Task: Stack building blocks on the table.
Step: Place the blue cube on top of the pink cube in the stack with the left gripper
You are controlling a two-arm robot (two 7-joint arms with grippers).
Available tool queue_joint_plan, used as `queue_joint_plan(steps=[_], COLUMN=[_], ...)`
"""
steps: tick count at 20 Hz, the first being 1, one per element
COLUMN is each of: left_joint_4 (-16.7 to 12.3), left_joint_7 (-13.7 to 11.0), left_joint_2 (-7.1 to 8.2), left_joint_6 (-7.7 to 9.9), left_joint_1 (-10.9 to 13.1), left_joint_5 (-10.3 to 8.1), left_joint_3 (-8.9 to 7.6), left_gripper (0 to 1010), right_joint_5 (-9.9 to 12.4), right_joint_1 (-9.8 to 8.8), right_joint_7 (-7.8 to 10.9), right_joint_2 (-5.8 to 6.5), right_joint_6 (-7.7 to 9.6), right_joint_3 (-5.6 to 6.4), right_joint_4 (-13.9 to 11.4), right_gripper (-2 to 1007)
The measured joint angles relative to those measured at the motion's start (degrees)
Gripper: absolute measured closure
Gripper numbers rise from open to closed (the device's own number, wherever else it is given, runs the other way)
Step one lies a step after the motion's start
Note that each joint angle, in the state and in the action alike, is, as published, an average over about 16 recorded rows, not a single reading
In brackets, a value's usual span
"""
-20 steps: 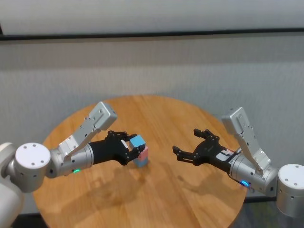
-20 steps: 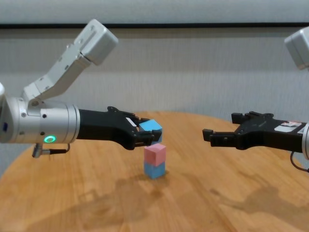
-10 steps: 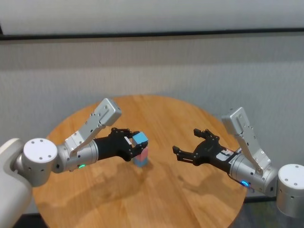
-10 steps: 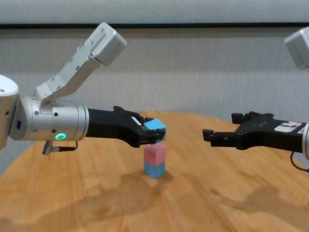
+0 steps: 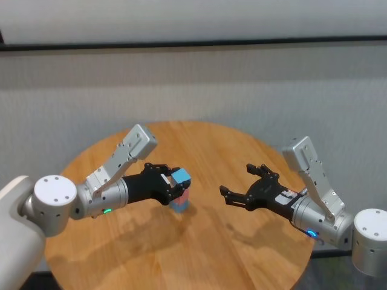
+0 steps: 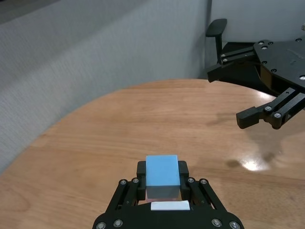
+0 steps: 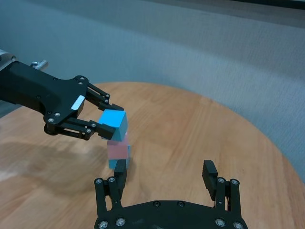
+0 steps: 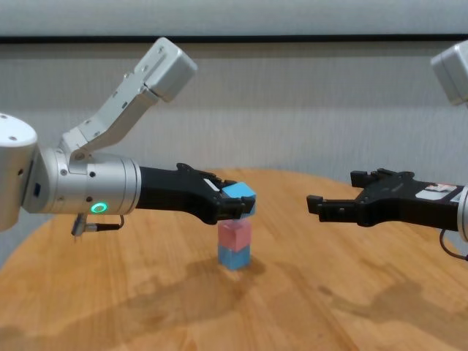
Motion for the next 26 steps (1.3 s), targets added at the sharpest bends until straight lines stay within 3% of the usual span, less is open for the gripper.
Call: queue_joint_plan(steps=[14, 26], left_joint_4=[3.36, 4.05], left_joint_7=[-1.11, -1.40], left_joint_2=[-0.95, -1.26], left_joint_6=[-0.88, -0.81], left_joint_1=[-0.98, -1.23], left_joint_5=[-0.81, -0.84], left_joint_3=[-0.58, -0.67], left_gripper=[617, 608], right_joint_5=[0.00, 0.00], right_joint_1=[0.00, 0.00], right_joint_7=[0.00, 0.00], right_joint_2=[0.00, 0.00], right_joint_6=[0.00, 0.00], right_joint_3=[0.00, 0.00], right_joint_4=[0.00, 0.00], right_gripper=[5, 5])
